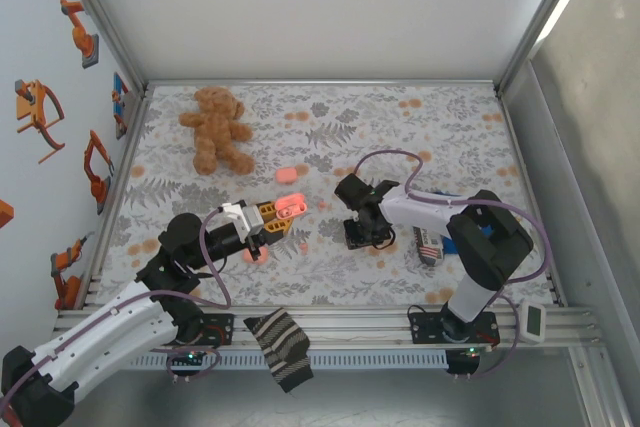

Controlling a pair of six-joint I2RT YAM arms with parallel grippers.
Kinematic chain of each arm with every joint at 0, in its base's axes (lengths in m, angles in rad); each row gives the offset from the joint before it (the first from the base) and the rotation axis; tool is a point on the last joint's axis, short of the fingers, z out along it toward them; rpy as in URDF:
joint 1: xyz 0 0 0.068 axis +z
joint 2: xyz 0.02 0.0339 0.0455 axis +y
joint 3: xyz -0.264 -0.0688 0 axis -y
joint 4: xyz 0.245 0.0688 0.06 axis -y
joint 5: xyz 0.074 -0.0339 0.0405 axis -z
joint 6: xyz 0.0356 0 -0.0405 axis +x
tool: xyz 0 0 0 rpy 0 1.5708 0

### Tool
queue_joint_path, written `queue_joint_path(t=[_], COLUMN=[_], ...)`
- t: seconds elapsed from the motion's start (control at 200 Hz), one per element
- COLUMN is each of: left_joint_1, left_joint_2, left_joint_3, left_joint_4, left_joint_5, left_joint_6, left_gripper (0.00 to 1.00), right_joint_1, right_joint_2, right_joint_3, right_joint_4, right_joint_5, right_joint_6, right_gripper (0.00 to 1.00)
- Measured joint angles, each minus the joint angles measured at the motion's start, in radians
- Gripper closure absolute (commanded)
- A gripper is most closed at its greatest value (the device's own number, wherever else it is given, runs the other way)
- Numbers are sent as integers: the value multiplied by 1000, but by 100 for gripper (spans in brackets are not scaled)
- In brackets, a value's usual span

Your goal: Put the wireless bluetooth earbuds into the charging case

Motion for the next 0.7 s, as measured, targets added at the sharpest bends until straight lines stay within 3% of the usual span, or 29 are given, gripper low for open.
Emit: queue_joint_path(t=[0.295,0.701], left_joint_1=[0,0], left_joint_2=[0,5], left_joint_3=[0,0], left_joint_4=[0,-2], left_joint_5=[0,-3], left_joint_6=[2,2], left_gripper=[100,100], right_joint_1=[6,11], right_joint_2=[2,-13], right_joint_3=[3,3], right_joint_4=[-10,-13], right_joint_5=[14,35], right_joint_6=[-3,-6], right_gripper=[75,76])
